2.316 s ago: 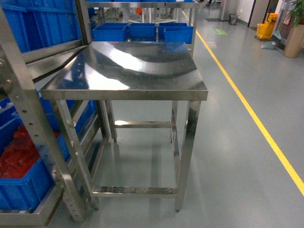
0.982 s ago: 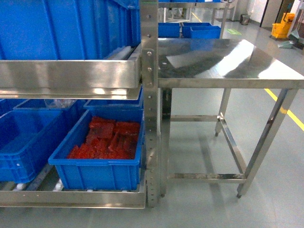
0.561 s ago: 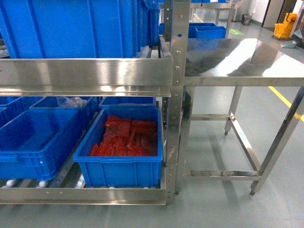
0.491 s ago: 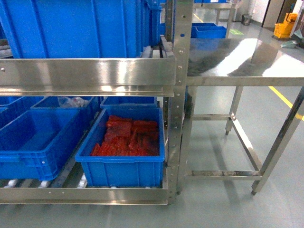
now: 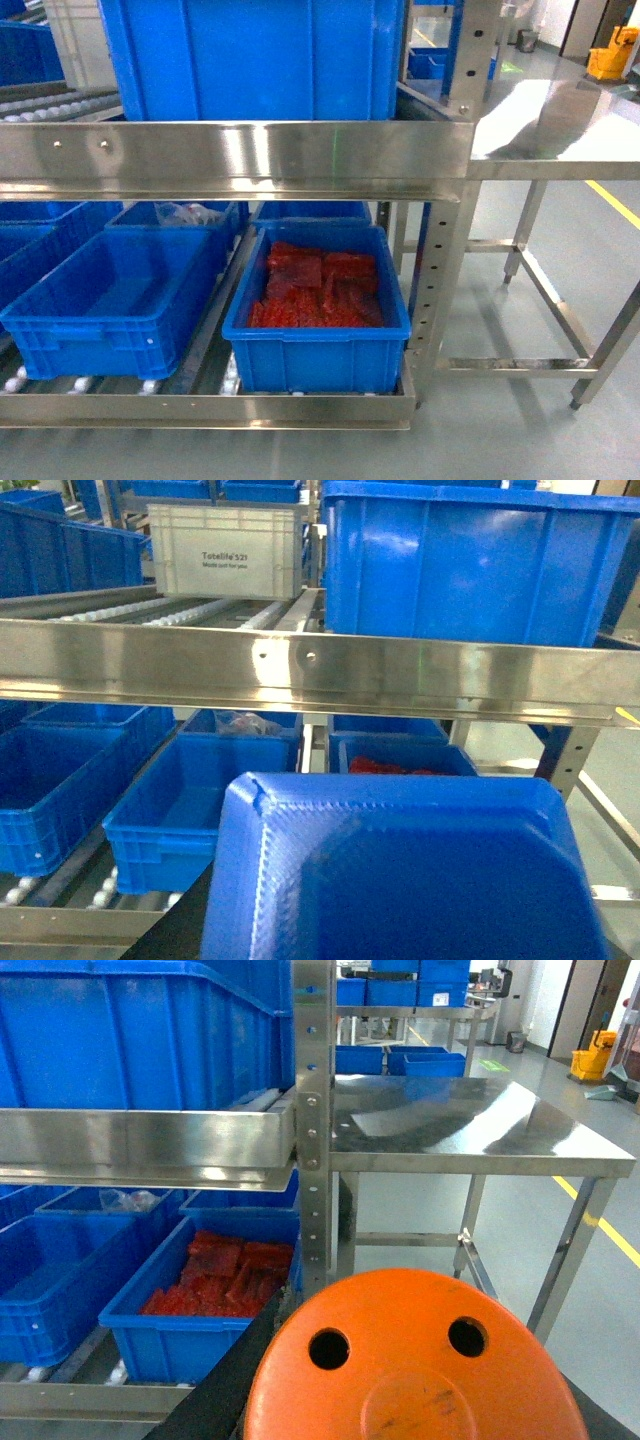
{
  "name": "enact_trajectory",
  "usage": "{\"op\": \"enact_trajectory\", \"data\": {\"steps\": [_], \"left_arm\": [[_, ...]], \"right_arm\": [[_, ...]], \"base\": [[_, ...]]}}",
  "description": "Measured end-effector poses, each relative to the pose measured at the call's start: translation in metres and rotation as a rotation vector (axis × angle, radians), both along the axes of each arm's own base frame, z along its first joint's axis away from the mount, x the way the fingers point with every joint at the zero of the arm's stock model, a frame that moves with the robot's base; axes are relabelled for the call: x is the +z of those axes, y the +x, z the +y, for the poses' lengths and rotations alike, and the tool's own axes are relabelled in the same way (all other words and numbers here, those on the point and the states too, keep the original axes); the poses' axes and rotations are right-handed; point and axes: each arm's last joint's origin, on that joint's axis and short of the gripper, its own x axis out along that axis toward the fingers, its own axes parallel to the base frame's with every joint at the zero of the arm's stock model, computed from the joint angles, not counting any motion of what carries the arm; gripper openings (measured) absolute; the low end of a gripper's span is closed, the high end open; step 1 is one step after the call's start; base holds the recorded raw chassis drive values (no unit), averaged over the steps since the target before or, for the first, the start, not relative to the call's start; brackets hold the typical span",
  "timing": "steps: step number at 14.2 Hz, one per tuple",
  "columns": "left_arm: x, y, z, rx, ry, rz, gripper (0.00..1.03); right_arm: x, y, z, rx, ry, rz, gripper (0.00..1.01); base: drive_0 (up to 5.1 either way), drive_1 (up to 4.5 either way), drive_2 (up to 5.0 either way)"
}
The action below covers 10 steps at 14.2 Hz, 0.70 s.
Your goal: Sort blue parts and orange caps into right shelf containers
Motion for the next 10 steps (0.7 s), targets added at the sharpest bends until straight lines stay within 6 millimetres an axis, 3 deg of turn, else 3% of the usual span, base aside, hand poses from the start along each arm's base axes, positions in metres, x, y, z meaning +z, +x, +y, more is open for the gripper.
{"op": "enact_trajectory", "data": {"steps": [10], "left_arm": [[-0.0004,0.0,0.0,0.001,0.0,0.004,0.41]], "right_arm": [[0.0,0.0,0.0,0.0,0.0,0.0,0.43]], "base": [[-5.0,2.41,2.4]]}}
